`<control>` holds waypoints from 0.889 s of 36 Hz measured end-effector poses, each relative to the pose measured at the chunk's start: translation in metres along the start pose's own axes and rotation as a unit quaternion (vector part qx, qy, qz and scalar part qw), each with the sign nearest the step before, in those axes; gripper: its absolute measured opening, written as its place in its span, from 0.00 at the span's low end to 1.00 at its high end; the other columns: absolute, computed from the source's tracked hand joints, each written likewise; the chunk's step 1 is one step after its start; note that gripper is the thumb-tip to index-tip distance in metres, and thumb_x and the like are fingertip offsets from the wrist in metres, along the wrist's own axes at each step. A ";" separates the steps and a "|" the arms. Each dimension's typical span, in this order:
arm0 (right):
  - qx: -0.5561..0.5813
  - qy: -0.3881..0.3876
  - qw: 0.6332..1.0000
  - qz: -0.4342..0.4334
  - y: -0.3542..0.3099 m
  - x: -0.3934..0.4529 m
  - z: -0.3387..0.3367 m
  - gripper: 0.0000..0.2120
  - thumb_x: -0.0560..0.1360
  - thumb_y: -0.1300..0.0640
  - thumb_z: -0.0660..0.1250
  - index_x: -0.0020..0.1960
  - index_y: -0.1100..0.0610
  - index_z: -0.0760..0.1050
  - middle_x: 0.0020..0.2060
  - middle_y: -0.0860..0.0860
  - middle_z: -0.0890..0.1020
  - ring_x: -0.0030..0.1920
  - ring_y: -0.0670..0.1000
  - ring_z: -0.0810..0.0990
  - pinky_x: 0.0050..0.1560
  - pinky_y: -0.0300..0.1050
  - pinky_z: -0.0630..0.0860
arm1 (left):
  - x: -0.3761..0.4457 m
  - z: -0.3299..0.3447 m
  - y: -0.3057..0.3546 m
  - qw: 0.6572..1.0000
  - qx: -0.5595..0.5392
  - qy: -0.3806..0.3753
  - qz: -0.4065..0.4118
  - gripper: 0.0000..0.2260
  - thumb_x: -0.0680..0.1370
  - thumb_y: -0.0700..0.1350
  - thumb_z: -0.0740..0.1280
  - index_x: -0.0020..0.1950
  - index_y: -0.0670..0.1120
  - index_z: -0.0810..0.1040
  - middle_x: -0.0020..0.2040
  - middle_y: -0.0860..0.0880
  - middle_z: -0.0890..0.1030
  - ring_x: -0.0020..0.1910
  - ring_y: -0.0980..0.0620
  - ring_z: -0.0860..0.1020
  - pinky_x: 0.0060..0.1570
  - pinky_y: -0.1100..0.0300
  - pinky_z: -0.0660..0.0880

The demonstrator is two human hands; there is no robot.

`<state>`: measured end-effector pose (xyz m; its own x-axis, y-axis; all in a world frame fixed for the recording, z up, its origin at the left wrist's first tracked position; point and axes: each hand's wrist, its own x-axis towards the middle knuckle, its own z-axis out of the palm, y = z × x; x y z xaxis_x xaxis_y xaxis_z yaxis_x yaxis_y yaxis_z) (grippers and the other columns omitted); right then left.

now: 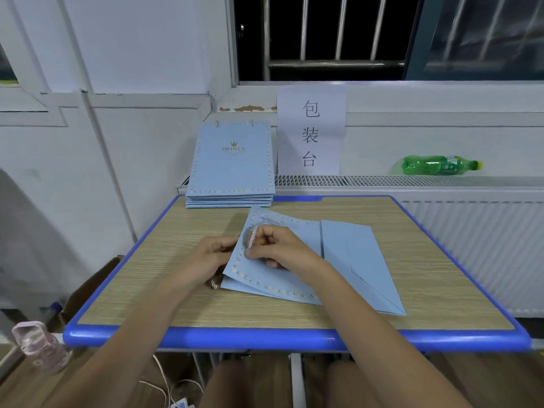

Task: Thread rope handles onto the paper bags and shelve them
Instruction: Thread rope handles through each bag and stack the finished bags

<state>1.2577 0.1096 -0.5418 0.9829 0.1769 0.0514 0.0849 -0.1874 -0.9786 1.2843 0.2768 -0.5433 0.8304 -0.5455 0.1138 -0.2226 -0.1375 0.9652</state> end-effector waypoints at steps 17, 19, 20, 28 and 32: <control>0.020 0.046 0.999 0.009 0.002 0.000 0.002 0.08 0.74 0.61 0.70 0.41 0.58 0.71 0.28 0.50 0.74 0.22 0.40 0.69 0.24 0.31 0.67 | 0.003 0.001 -0.016 0.996 0.036 0.079 0.030 0.26 0.75 0.28 0.63 0.67 0.52 0.67 0.38 0.55 0.85 0.39 0.62 0.81 0.39 0.71 0.75; 0.040 0.058 0.998 0.008 0.003 0.001 0.001 0.10 0.74 0.61 0.70 0.39 0.57 0.70 0.29 0.50 0.76 0.23 0.42 0.70 0.25 0.32 0.67 | 0.003 -0.002 -0.015 0.997 0.025 0.064 0.022 0.22 0.75 0.27 0.61 0.61 0.49 0.74 0.41 0.52 0.85 0.40 0.59 0.82 0.38 0.70 0.75; 0.050 0.059 0.997 0.010 0.003 0.002 0.001 0.10 0.74 0.62 0.69 0.38 0.56 0.69 0.29 0.50 0.77 0.25 0.42 0.71 0.26 0.33 0.68 | 0.002 -0.002 -0.013 0.998 0.012 0.062 0.013 0.18 0.73 0.30 0.61 0.57 0.47 0.78 0.41 0.50 0.85 0.37 0.57 0.81 0.34 0.70 0.74; 0.091 0.057 0.994 -0.009 0.001 -0.001 -0.001 0.10 0.74 0.60 0.69 0.36 0.54 0.71 0.29 0.46 0.79 0.30 0.42 0.72 0.28 0.34 0.62 | 0.004 0.002 -0.015 0.986 0.135 0.061 0.079 0.10 0.62 0.54 0.67 0.41 0.55 0.80 0.33 0.54 0.76 0.31 0.61 0.69 0.34 0.70 0.65; 0.037 0.053 0.997 -0.034 0.006 -0.001 0.004 0.12 0.73 0.60 0.70 0.34 0.54 0.71 0.30 0.49 0.78 0.32 0.44 0.74 0.32 0.35 0.67 | 0.009 0.005 -0.019 0.968 0.239 0.041 0.059 0.19 0.58 0.64 0.65 0.40 0.52 0.80 0.44 0.49 0.71 0.39 0.60 0.70 0.39 0.70 0.66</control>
<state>1.2563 0.1120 -0.5489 0.9873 0.0830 0.1356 0.1440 -0.1064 -0.9838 1.2931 0.2707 -0.5617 0.8176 -0.5168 0.2539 -0.5137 -0.4553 0.7272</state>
